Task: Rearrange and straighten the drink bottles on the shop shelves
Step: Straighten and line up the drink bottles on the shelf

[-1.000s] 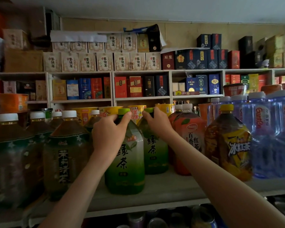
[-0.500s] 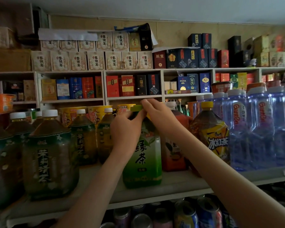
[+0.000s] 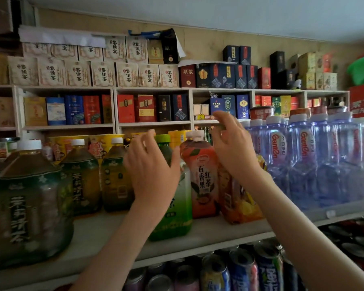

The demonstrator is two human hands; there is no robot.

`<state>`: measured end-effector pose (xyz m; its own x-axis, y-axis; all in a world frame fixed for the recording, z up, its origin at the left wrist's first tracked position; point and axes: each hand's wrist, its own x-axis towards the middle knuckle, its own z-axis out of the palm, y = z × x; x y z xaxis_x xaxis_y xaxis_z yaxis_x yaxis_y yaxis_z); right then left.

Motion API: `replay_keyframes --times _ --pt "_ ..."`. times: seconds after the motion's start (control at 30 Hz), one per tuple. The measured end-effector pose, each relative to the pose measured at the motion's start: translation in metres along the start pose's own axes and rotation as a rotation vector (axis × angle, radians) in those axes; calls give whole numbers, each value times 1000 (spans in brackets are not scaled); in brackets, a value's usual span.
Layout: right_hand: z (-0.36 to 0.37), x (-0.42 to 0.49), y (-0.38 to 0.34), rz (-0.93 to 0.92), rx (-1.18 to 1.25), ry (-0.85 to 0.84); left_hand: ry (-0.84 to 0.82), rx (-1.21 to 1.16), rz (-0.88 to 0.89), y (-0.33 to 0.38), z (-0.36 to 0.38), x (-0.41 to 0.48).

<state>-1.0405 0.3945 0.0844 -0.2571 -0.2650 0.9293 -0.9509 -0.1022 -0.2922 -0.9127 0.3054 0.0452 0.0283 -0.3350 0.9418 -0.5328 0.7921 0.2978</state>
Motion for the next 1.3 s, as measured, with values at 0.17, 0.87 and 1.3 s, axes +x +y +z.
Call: replay_keyframes --times 0.17,0.87,1.3 --pt "-25 1 43 221 -159 -97 -64 20 405 17 10 -26" --pt "-13 -23 46 129 -308 19 -190 217 654 13 30 -36" --pt "49 -67 -59 -300 118 -232 -176 -119 135 -54 -49 -43"
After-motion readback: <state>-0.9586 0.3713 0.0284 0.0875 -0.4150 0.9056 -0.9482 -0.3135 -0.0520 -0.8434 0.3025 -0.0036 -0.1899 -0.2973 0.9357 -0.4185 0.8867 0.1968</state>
